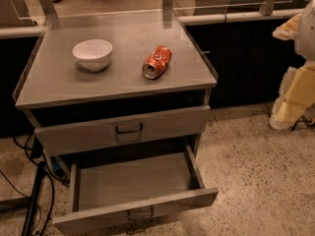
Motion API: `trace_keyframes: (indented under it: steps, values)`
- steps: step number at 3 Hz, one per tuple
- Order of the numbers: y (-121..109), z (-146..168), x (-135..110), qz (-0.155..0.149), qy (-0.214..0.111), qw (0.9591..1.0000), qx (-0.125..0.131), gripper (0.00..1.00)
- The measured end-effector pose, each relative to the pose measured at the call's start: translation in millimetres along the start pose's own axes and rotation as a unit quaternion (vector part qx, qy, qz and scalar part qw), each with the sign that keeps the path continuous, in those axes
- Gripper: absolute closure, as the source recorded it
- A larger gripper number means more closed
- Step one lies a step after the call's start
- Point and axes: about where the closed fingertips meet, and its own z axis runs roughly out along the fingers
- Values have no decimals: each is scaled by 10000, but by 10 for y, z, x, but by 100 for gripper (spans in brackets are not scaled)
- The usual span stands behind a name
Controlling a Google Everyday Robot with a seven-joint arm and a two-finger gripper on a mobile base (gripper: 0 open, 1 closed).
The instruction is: Close middle drawer
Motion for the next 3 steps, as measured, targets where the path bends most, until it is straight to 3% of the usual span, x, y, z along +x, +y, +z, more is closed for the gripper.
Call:
trace_keyframes:
  steps: [1, 2, 3]
  values:
    - [0, 0, 0, 0, 0, 10000, 0, 0]
    - [0, 0, 0, 0, 0, 10000, 1, 16]
    - [0, 0, 0, 0, 0, 10000, 1, 40]
